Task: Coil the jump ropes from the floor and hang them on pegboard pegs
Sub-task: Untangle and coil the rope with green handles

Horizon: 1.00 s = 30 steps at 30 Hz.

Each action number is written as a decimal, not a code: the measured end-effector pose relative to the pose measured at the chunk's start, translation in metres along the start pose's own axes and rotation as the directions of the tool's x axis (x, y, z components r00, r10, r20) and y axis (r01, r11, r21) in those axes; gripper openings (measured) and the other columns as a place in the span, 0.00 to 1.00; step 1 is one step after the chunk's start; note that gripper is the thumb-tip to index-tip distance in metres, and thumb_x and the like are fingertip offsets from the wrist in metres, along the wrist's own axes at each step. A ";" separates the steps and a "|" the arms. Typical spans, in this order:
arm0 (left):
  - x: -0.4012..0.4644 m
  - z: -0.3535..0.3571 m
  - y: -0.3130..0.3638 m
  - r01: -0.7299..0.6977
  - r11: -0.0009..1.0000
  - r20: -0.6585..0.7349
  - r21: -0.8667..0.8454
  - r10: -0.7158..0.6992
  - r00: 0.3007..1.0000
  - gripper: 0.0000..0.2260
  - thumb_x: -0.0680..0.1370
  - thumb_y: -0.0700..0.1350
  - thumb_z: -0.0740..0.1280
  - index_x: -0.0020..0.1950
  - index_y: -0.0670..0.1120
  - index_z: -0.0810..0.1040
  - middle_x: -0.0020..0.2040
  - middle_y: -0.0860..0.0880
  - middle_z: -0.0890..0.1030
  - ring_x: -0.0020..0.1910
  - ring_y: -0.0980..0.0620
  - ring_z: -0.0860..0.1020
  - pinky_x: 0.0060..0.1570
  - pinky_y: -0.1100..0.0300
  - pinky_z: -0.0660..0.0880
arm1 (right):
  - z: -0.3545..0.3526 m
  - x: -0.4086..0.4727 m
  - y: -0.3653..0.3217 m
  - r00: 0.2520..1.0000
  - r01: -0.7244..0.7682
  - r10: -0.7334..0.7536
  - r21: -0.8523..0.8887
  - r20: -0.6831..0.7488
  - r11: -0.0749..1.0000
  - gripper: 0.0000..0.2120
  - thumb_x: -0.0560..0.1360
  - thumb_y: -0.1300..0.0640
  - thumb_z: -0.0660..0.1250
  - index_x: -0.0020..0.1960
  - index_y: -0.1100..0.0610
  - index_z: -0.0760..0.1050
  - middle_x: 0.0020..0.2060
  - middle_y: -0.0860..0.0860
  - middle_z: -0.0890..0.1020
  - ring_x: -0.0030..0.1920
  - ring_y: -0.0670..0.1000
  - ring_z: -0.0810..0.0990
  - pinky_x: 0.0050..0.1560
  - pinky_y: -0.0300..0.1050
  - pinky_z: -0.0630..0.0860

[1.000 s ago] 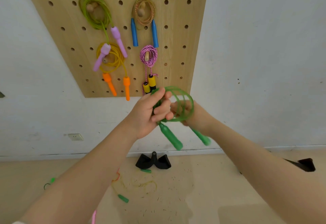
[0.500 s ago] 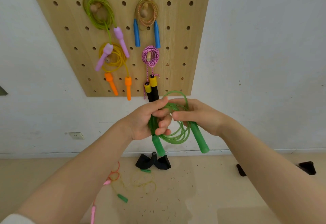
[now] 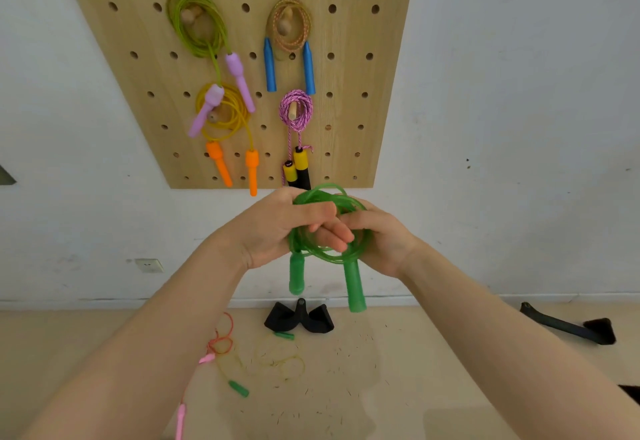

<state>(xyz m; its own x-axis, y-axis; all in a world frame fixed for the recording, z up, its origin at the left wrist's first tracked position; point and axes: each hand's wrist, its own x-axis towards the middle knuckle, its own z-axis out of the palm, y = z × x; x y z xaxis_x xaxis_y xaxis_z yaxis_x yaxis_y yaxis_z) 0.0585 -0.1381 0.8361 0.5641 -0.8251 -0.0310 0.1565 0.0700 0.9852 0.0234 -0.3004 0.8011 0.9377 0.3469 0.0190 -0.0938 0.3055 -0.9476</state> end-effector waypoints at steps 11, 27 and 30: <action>-0.016 -0.003 -0.023 -0.262 0.946 -0.289 -0.193 0.200 0.936 0.14 0.69 0.53 0.73 0.28 0.50 0.75 0.28 0.53 0.73 0.37 0.52 0.75 0.53 0.53 0.67 | 0.001 0.002 -0.022 0.993 -0.010 0.022 -0.104 0.117 0.995 0.08 0.66 0.65 0.64 0.45 0.63 0.71 0.25 0.44 0.76 0.26 0.42 0.73 0.30 0.32 0.70; -0.029 -0.014 -0.021 0.158 0.884 -0.659 0.440 0.199 0.725 0.11 0.81 0.46 0.56 0.41 0.47 0.72 0.26 0.56 0.68 0.22 0.57 0.61 0.26 0.61 0.59 | -0.007 0.014 -0.025 0.884 -0.280 0.468 -0.791 0.009 0.544 0.07 0.75 0.57 0.63 0.49 0.59 0.76 0.45 0.50 0.81 0.50 0.50 0.76 0.58 0.44 0.70; -0.029 -0.026 -0.026 0.305 0.772 -0.673 0.558 0.205 0.711 0.11 0.81 0.48 0.56 0.45 0.45 0.73 0.27 0.53 0.66 0.25 0.55 0.63 0.29 0.59 0.60 | -0.008 0.020 -0.026 0.894 -0.240 0.438 -0.928 -0.097 0.285 0.07 0.78 0.57 0.59 0.46 0.55 0.75 0.40 0.47 0.81 0.46 0.50 0.77 0.55 0.46 0.72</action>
<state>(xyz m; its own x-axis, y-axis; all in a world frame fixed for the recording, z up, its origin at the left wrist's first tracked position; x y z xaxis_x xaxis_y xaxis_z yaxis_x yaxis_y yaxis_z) 0.0595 -0.1016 0.8072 0.9786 -0.1945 0.0669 -0.1592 -0.5105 0.8450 0.0470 -0.3085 0.8241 0.8294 0.3579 -0.4290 0.0583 -0.8191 -0.5707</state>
